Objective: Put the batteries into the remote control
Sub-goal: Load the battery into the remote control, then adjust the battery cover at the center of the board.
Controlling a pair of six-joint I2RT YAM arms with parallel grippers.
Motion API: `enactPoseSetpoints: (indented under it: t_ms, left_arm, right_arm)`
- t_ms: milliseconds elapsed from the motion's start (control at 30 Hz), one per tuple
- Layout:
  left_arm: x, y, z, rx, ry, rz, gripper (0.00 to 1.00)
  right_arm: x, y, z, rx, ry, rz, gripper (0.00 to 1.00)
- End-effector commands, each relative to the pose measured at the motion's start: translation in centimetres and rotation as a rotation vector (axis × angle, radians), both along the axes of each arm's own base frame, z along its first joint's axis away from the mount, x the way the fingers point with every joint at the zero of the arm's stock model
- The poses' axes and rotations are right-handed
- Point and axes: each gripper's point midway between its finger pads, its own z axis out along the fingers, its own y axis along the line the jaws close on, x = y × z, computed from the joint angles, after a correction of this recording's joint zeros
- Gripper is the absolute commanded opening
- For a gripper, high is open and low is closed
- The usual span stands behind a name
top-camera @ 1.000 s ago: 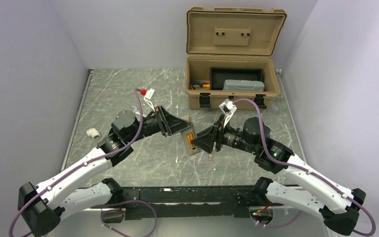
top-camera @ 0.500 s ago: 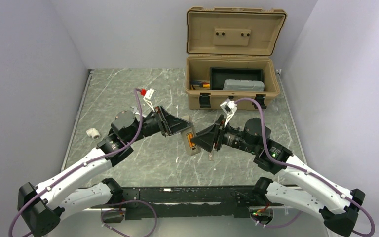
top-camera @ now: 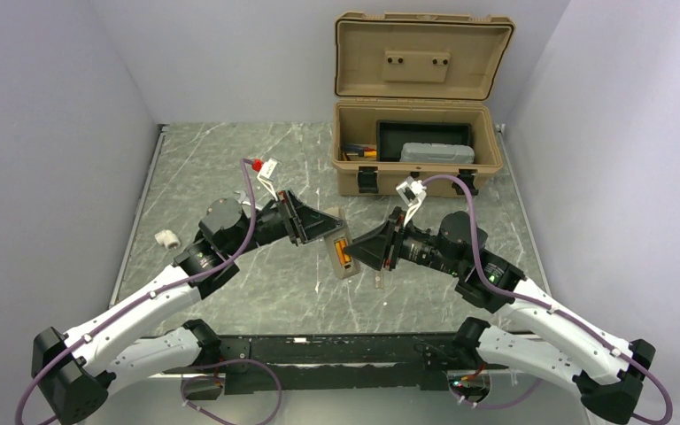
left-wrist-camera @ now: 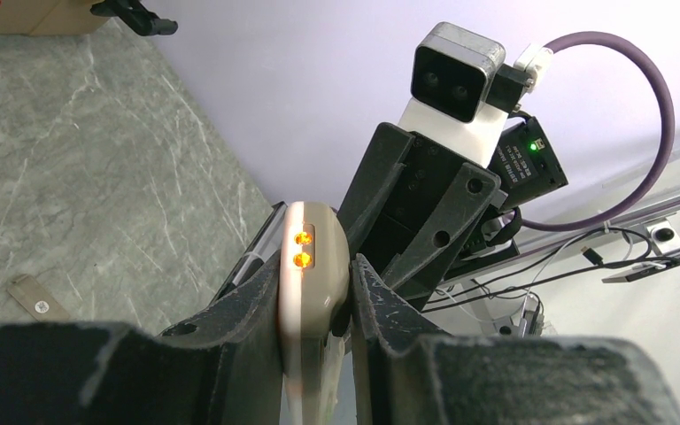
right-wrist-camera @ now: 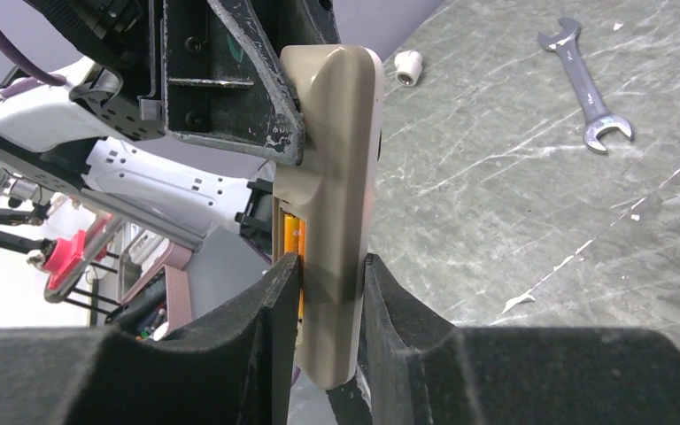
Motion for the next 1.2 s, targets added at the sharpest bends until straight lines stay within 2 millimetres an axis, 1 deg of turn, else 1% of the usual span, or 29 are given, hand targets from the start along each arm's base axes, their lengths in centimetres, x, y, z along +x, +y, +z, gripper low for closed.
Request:
enactPoseSetpoints:
  t_ms: [0, 133, 233, 267, 333, 367, 400, 500, 600, 700, 733, 800, 833, 867, 900, 933, 1000, 1100, 1167]
  left_arm:
    - [-1.0, 0.3, 3.3, -0.088, -0.077, -0.017, 0.00]
    - [-0.9, 0.3, 3.3, -0.087, -0.074, -0.014, 0.00]
    - [-0.7, 0.3, 2.7, -0.073, -0.070, -0.006, 0.00]
    - [-0.6, 0.3, 2.4, -0.062, -0.072, -0.001, 0.00]
    - [-0.1, 0.2, 1.0, -0.023, -0.062, 0.022, 0.00]
    - [0.1, 0.2, 0.3, -0.008, -0.056, 0.030, 0.00]
    - [0.3, 0.1, -0.3, 0.002, -0.052, 0.035, 0.00]
    - [0.6, -0.1, -2.2, 0.024, -0.033, 0.040, 0.00]
    - [1.1, -0.3, -3.7, 0.061, -0.026, 0.049, 0.00]
    - [1.5, -0.4, -5.2, 0.092, -0.006, 0.058, 0.00]
    - [1.7, -0.4, -6.0, 0.107, 0.005, 0.068, 0.00]
    - [2.1, -0.1, -8.0, 0.146, 0.032, 0.097, 0.00]
    - [2.3, 0.0, -9.0, 0.161, 0.045, 0.104, 0.00]
    - [2.3, 0.0, -9.9, 0.171, 0.059, 0.106, 0.00]
    - [2.2, 0.0, -10.7, 0.177, 0.072, 0.103, 0.00]
    - [2.0, 0.0, -11.2, 0.178, 0.083, 0.097, 0.00]
    - [1.7, 0.3, -12.1, 0.181, 0.098, 0.095, 0.00]
    - [1.4, 1.0, -12.6, 0.194, 0.105, 0.113, 0.00]
    - [1.4, 1.7, -13.2, 0.229, 0.113, 0.139, 0.00]
  right_arm:
    - [0.4, -0.1, 0.0, -0.007, -0.009, -0.015, 0.19]
    - [0.6, 0.1, -0.5, -0.040, -0.002, -0.017, 0.14]
    - [0.6, 0.1, -0.5, -0.048, -0.011, -0.009, 0.15]
    - [0.5, 0.1, -0.4, -0.047, -0.024, -0.004, 0.18]
    - [0.3, -0.1, -0.2, -0.049, -0.073, 0.010, 0.43]
    - [0.3, -0.3, 0.0, -0.055, -0.107, 0.009, 0.49]
    - [0.3, -0.7, 0.3, -0.056, -0.131, -0.001, 0.53]
    - [0.5, -1.9, 1.4, -0.052, -0.198, -0.045, 0.59]
    - [1.0, -3.2, 2.2, -0.044, -0.234, -0.109, 0.62]
    - [1.8, -4.6, 2.0, -0.068, -0.211, -0.199, 0.62]
    - [2.2, -5.2, 1.4, -0.093, -0.179, -0.241, 0.62]
    - [3.9, -6.9, -1.3, -0.196, -0.064, -0.380, 0.59]
    - [4.7, -8.1, -3.7, -0.293, 0.006, -0.461, 0.58]
    - [5.7, -9.5, -6.2, -0.379, 0.096, -0.577, 0.58]
    - [5.7, -10.5, -8.4, -0.457, 0.157, -0.626, 0.58]
    - [5.5, -10.9, -10.2, -0.520, 0.190, -0.633, 0.57]
    - [5.1, -10.8, -13.0, -0.578, 0.246, -0.623, 0.57]
    - [4.8, -10.2, -15.8, -0.573, 0.312, -0.615, 0.56]
    - [4.7, -10.1, -17.5, -0.597, 0.343, -0.614, 0.52]
